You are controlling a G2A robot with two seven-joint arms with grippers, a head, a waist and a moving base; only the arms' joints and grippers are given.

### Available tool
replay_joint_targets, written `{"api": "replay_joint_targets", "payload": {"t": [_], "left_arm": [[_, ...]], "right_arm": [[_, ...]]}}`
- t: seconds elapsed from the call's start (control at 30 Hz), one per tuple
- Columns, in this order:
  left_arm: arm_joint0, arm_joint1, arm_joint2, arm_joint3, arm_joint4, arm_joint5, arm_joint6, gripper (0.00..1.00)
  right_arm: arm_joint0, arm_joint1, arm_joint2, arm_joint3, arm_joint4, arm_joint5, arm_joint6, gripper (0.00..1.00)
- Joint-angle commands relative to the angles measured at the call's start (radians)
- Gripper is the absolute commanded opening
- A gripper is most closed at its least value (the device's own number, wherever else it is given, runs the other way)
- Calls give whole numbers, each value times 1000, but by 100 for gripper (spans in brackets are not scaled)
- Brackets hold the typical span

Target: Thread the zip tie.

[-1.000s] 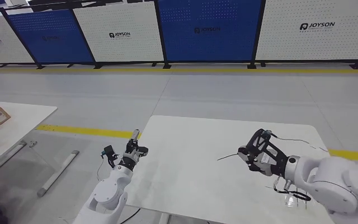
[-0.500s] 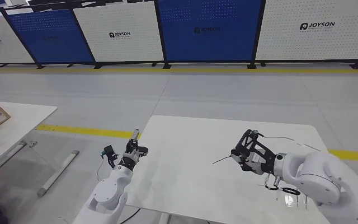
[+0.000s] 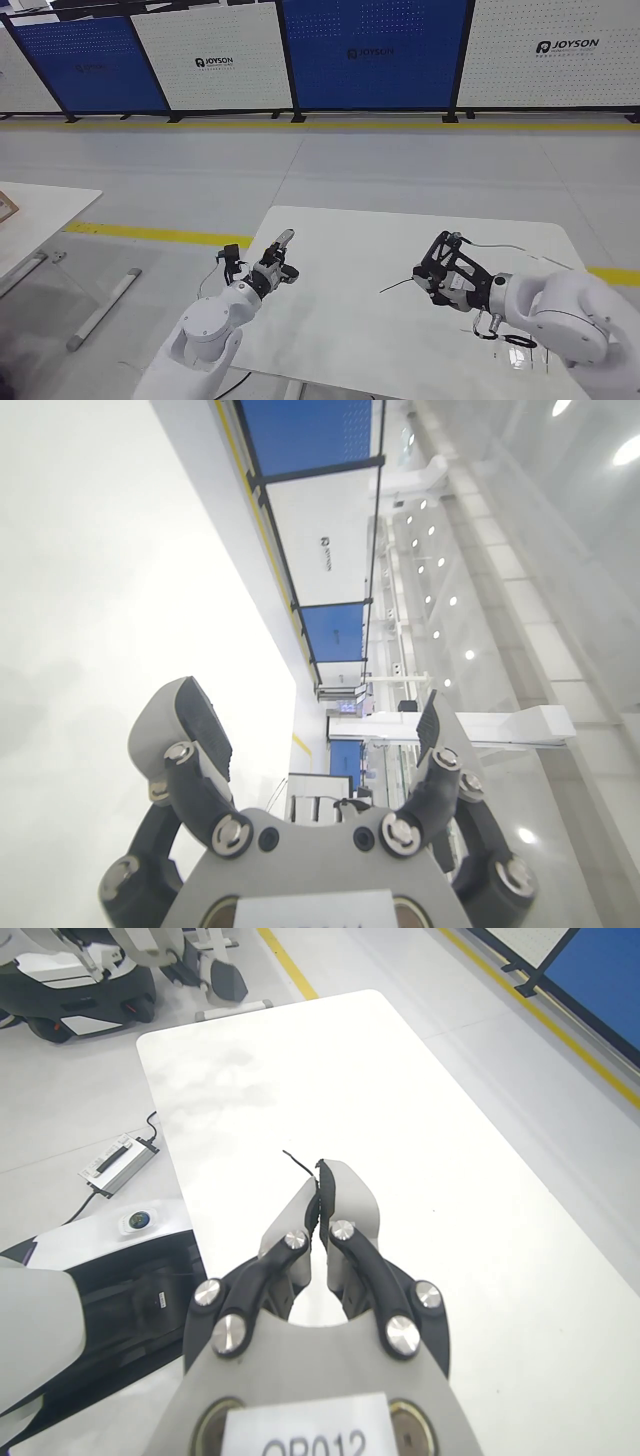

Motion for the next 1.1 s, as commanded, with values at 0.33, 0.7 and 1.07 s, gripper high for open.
{"api": "replay_joint_targets", "payload": {"t": [0.33,0.7,1.07], "left_arm": [[-10,3,15,25,-6,-4,-16,100],[-10,3,15,25,-6,-4,-16,100],[30,21,-6,4,-78,-4,-161,100]], "right_arm": [[0,0,0,0,0,0,0,0],[0,0,0,0,0,0,0,0],[-4,-3,-3,-20,-110,0,-53,0]]}}
